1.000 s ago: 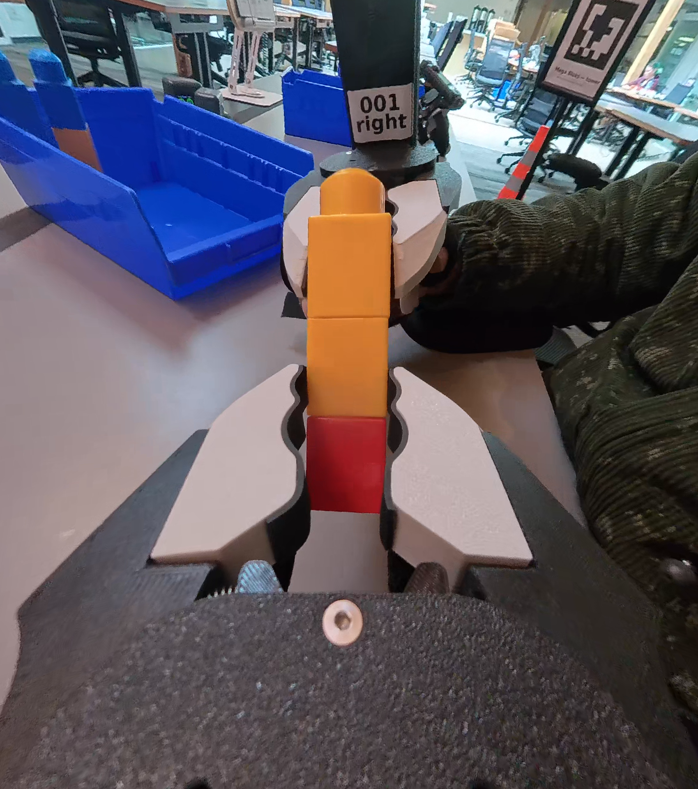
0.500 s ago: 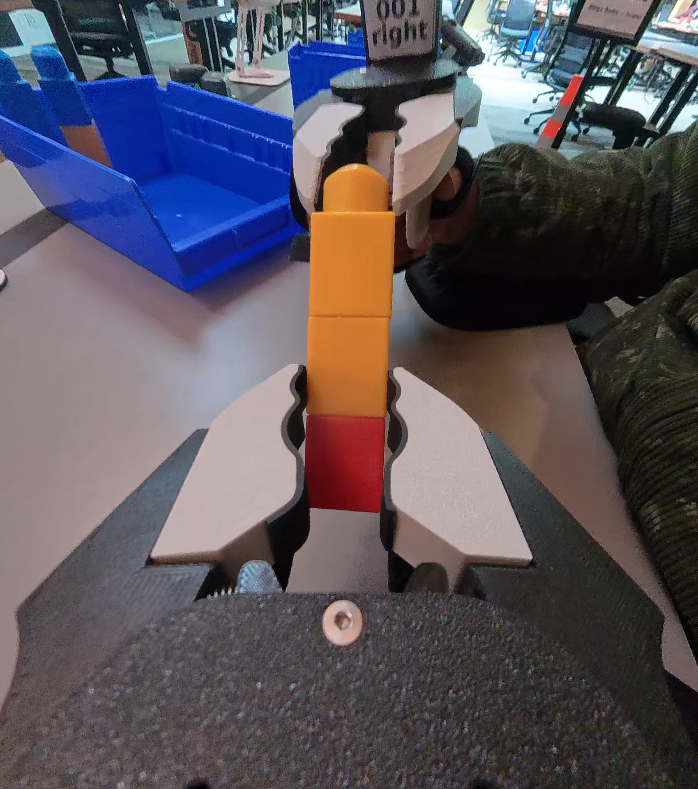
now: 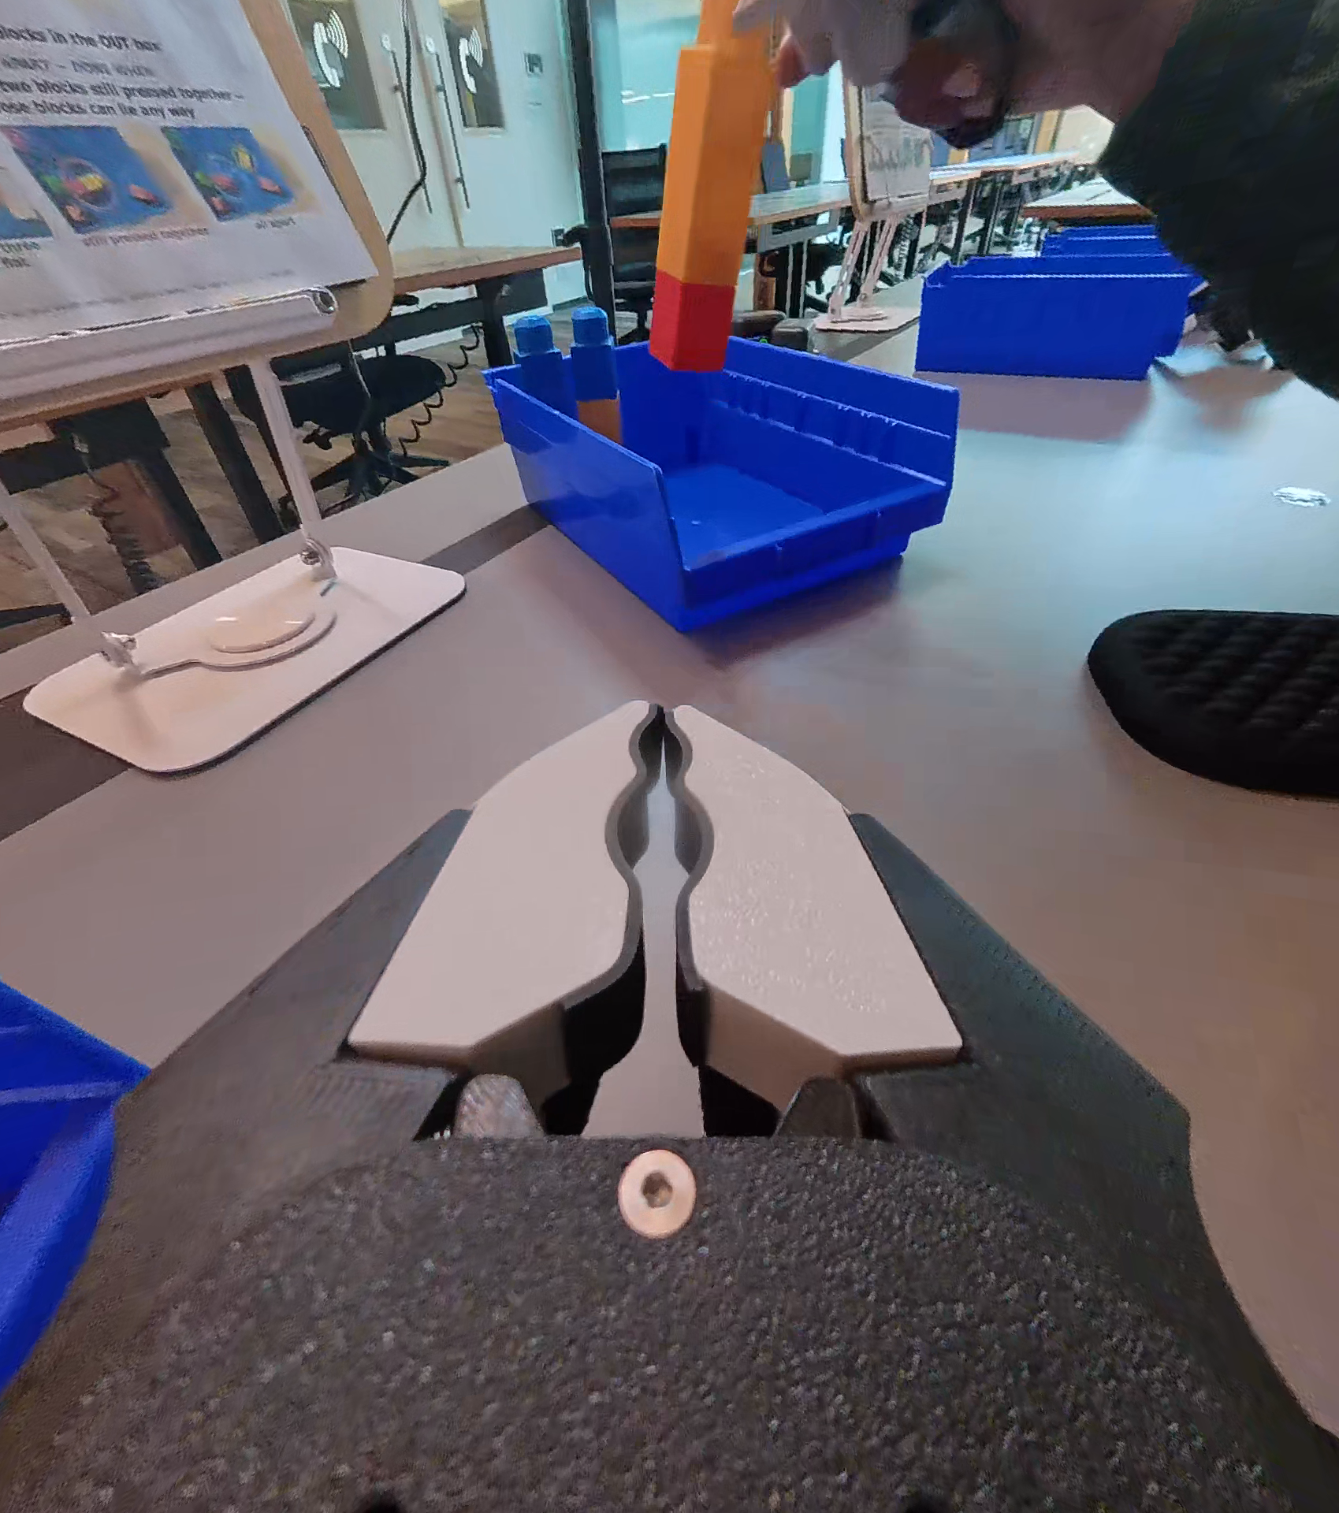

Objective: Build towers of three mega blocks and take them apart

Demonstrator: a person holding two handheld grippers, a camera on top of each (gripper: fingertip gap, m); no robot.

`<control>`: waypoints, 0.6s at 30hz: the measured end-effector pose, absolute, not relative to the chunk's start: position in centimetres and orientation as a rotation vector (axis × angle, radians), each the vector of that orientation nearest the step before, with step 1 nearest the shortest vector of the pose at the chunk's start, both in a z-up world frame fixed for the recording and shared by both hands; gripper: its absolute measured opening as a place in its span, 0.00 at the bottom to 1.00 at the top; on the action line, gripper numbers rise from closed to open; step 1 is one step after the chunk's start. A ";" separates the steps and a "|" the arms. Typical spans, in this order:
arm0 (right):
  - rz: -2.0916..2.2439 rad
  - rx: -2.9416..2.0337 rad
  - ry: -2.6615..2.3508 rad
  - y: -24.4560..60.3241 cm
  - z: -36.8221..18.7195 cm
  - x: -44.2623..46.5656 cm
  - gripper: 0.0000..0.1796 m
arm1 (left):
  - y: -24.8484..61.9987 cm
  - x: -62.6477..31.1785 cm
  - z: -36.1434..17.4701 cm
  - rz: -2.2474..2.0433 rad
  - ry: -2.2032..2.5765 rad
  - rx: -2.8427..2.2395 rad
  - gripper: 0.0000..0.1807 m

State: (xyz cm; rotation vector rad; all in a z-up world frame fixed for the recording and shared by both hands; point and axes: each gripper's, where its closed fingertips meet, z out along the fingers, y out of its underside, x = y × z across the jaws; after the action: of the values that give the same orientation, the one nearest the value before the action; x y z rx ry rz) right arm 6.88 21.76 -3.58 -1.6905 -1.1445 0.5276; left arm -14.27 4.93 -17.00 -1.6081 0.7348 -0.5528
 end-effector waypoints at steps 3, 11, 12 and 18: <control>0.396 -1.873 -1.098 28.2 -6.0 11.2 0.16 | 4.9 -14.0 -17.6 -0.549 0.759 -1.622 0.00; 0.330 -2.058 -0.898 37.3 -13.4 17.2 0.16 | 5.0 -13.9 -18.0 -0.493 0.781 -1.612 0.00; 0.332 -2.063 -0.890 37.8 -14.0 17.4 0.16 | 5.1 -14.1 -17.7 -0.496 0.761 -1.604 0.00; 0.315 -2.084 -0.937 39.4 -16.4 17.2 0.16 | 5.5 -14.5 -17.9 -0.519 0.729 -1.604 0.00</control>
State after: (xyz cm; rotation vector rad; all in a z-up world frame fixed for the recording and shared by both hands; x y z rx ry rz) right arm 17.16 39.37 -16.35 -2.0842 -0.9374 0.3146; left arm -14.45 5.51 -17.88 -1.6043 0.7291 -0.5191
